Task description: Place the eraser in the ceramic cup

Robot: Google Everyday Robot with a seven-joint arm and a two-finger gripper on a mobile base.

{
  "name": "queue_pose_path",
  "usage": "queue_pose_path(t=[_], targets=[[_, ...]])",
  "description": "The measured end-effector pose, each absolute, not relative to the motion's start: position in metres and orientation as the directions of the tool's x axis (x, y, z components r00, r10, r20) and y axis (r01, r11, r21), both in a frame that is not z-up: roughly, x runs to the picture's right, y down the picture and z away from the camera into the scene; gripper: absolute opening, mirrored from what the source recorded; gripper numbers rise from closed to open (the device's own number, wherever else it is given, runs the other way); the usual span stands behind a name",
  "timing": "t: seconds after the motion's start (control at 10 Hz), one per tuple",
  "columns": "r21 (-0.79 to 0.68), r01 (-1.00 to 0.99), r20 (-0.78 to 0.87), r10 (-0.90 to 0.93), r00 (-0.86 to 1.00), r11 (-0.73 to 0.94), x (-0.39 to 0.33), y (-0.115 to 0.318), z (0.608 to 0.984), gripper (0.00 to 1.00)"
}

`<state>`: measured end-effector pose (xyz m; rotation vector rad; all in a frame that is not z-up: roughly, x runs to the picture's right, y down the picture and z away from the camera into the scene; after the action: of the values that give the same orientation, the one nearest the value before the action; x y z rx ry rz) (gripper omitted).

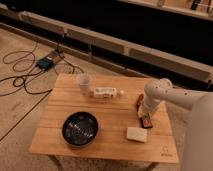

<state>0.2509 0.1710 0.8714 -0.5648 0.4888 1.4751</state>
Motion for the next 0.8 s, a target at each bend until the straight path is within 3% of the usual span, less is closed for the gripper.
queue_pose_path(t=[0.4,0.8], targets=[[-0.039,-0.999,-0.583,0.812,0.022,-0.002,0.261,0.150,0.856,0.00],[-0.118,-0.993,-0.502,0.862,0.068,0.010,0.233,0.118,0.823,0.00]])
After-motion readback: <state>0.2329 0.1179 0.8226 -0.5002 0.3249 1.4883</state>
